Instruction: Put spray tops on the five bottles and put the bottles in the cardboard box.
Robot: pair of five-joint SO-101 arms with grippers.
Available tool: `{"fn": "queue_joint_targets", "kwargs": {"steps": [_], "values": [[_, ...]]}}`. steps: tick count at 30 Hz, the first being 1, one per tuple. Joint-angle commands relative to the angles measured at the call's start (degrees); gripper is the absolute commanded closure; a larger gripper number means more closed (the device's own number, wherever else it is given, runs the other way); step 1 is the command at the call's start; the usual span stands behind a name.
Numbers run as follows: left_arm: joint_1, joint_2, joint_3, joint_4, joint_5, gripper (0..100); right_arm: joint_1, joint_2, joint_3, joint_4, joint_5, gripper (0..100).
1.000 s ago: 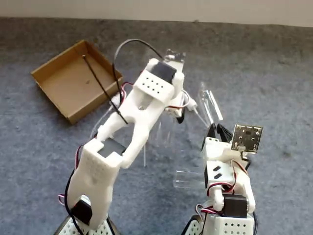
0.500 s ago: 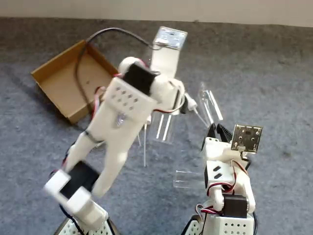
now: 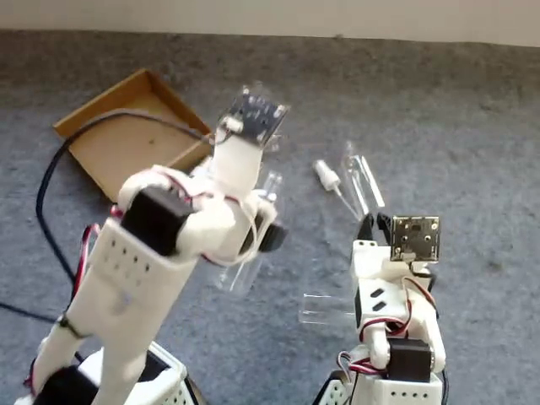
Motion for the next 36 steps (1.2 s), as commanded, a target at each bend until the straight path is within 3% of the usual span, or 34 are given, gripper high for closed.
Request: {"fn": "queue_joint_targets", "kwargs": {"steps": [1,8,12,15,18,29,36], "values": [[-0.6,-11.0,10.8,-7.8,-0.4,85,0.5,5.1,-9.1,2.1,1.4,95.3],[-0.9,-26.7,26.8,-20.2,-1.3,85,0.4,28.4,-20.0,1.7,5.5,95.3],[-7.5,-33.3,35.1,-28.7,-6.9,85,0.4,40.4,-26.9,3.4,9.4,95.3],[-13.8,-36.2,42.1,-35.2,-7.1,85,-0.8,48.5,-33.0,7.4,11.2,95.3],[-15.7,-38.5,48.6,-40.3,-7.0,85,-3.0,56.0,-40.0,11.6,12.4,95.3],[-15.4,-51.6,67.8,-50.9,-2.3,85,-8.7,84.6,-66.9,22.4,12.7,95.3],[-12.1,-67.0,75.7,-50.9,-2.3,85,-8.7,105.3,-85.5,30.2,21.9,95.2]]}}
